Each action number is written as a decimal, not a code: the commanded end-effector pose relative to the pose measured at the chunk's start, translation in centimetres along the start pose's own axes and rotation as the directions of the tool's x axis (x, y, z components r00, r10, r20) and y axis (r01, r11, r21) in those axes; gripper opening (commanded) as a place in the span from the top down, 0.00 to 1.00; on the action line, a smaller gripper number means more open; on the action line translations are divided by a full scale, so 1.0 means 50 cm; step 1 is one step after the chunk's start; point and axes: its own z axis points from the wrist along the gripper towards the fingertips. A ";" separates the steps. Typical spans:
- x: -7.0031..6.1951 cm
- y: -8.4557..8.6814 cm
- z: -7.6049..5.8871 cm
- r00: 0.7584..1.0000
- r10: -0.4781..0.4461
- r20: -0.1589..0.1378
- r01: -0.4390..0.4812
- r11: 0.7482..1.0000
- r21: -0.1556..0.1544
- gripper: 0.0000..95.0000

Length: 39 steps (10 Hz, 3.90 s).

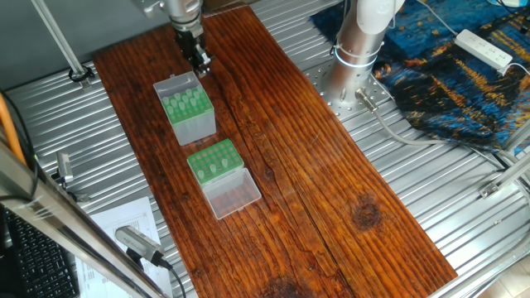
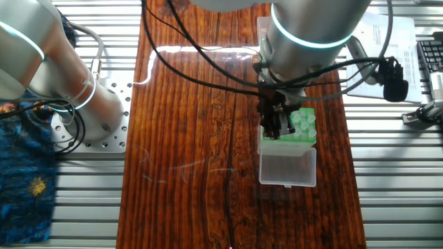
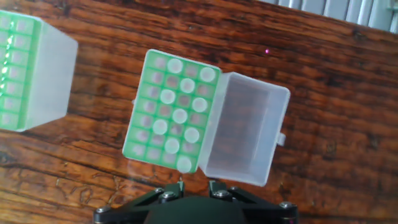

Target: Transfer all large pipette tips from one holder to another

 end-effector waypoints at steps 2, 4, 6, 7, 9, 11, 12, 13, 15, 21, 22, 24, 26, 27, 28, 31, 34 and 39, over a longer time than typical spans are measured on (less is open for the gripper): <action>-0.006 0.004 0.015 0.998 -0.063 -0.011 0.062 0.997 -0.047 0.80; -0.008 0.003 0.021 0.998 -0.065 -0.013 0.064 0.997 -0.046 0.80; -0.011 0.003 0.030 0.998 -0.064 -0.009 0.063 0.997 -0.050 0.80; -0.013 0.007 0.032 0.998 -0.059 -0.007 0.058 0.997 -0.052 0.80; -0.017 0.015 0.037 0.999 -0.048 -0.004 0.048 0.998 -0.049 0.80; -0.018 0.013 0.045 0.999 -0.048 0.000 0.048 0.998 -0.044 0.80; -0.019 0.013 0.048 0.999 -0.048 0.004 0.048 0.998 -0.042 0.80; -0.019 0.012 0.050 0.999 -0.050 0.007 0.050 0.998 -0.040 0.80; -0.020 0.011 0.053 0.998 -0.054 0.012 0.055 0.998 -0.037 0.80; -0.022 0.009 0.061 0.997 -0.073 0.003 0.073 0.997 -0.037 0.80; -0.022 0.009 0.062 0.997 -0.079 0.002 0.079 0.996 -0.039 0.80; -0.019 0.009 0.064 0.997 -0.083 0.002 0.083 0.995 -0.048 0.80; -0.015 0.011 0.067 0.996 -0.083 0.006 0.084 0.995 -0.051 0.80; -0.015 0.012 0.068 0.996 -0.083 0.005 0.084 0.995 -0.050 0.80; -0.015 0.012 0.069 0.997 -0.082 0.003 0.082 0.995 -0.051 0.80; -0.012 0.020 0.076 0.996 -0.085 0.004 0.085 0.995 -0.054 0.80; -0.013 0.018 0.085 0.996 -0.086 0.008 0.086 0.995 -0.045 0.80; -0.019 0.017 0.087 0.996 -0.089 0.016 0.090 0.995 -0.043 0.80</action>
